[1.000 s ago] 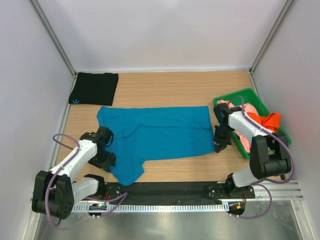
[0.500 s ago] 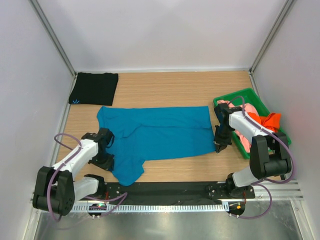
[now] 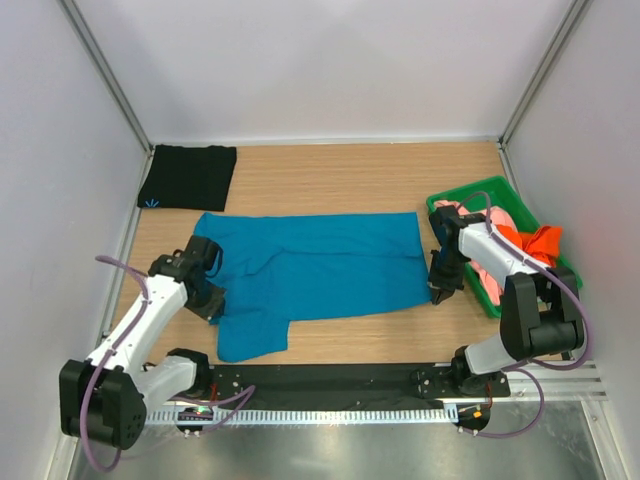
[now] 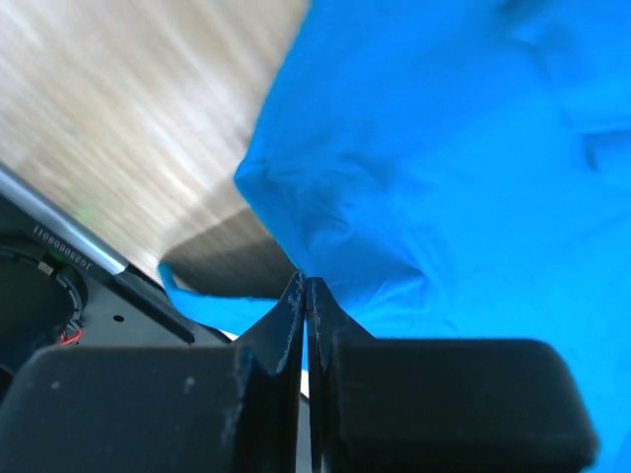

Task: Fold and stack the t-shirts
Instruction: Fold the tshirt

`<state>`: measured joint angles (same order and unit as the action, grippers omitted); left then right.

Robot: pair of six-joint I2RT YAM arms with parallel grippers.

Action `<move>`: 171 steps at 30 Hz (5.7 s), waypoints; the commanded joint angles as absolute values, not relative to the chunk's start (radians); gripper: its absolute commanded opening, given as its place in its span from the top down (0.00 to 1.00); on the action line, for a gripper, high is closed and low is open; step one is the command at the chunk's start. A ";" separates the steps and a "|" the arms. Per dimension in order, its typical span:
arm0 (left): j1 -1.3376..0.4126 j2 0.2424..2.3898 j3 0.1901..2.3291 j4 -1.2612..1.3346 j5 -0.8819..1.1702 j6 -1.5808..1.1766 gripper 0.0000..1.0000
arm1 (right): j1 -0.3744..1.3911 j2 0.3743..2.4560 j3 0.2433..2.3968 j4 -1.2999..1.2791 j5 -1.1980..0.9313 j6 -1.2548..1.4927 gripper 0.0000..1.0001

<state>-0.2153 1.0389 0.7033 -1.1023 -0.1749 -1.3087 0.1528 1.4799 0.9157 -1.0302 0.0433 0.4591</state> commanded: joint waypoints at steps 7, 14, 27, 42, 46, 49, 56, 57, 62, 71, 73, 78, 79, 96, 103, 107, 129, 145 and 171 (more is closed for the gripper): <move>-0.213 1.078 0.885 -1.046 -0.196 -1.056 1.00 | 0.137 1.450 0.957 -1.042 0.057 0.465 0.99; -0.213 1.107 1.009 -1.014 -0.245 -0.953 1.00 | 0.129 1.468 0.989 -1.046 0.051 0.452 0.99; -0.212 1.175 1.156 -0.980 -0.248 -0.847 1.00 | 0.117 1.514 1.035 -1.042 -0.093 0.407 0.99; -0.210 1.298 1.278 -0.902 -0.242 -0.741 1.00 | 0.106 1.649 1.181 -1.063 -0.161 0.361 0.98; -0.210 1.339 1.298 -0.878 -0.235 -0.719 1.00 | 0.080 1.673 1.215 -1.066 -0.166 0.353 0.98; -0.209 1.373 1.315 -0.874 -0.227 -0.710 1.00 | 0.063 1.703 1.241 -1.069 -0.173 0.345 0.98; -0.198 1.442 1.344 -0.877 -0.221 -0.692 1.00 | 0.032 1.799 1.301 -1.058 -0.213 0.322 0.96; -0.193 1.448 1.347 -0.876 -0.222 -0.690 1.00 | 0.029 1.816 1.308 -1.057 -0.218 0.321 0.95; -0.172 1.477 1.362 -0.877 -0.218 -0.684 1.00 | 0.018 1.887 1.368 -1.055 -0.225 0.319 0.93; -0.155 1.516 1.368 -0.861 -0.186 -0.678 1.00 | 0.015 1.940 1.414 -1.060 -0.236 0.322 0.93; -0.153 1.522 1.368 -0.853 -0.186 -0.678 1.00 | 0.015 1.948 1.416 -1.055 -0.238 0.322 0.92; -0.147 1.557 1.391 -0.856 -0.183 -0.672 1.00 | 0.015 1.973 1.434 -1.054 -0.241 0.322 0.89; -0.146 1.568 1.396 -0.857 -0.184 -0.670 0.99 | 0.015 1.976 1.437 -1.052 -0.241 0.324 0.88; -0.072 1.498 1.398 -0.943 -0.190 -0.669 0.39 | 0.012 1.812 1.347 -1.046 -0.170 0.353 0.41; -0.005 1.306 1.157 -0.960 -0.140 -0.762 0.42 | 0.014 1.743 1.232 -1.003 -0.216 0.362 0.39; 0.112 1.275 1.005 -0.907 -0.046 -0.802 0.40 | 0.012 1.732 1.187 -0.957 -0.247 0.390 0.39; 0.222 1.463 0.901 -0.789 -0.026 -0.824 0.39 | 0.014 1.749 1.138 -0.931 -0.230 0.408 0.39; 0.248 1.545 0.885 -0.707 -0.041 -0.816 0.73 | 0.014 1.755 1.146 -0.933 -0.221 0.400 0.39; 0.282 1.439 0.813 -0.716 -0.034 -0.825 0.50 | 0.015 1.746 1.160 -0.943 -0.149 0.457 0.42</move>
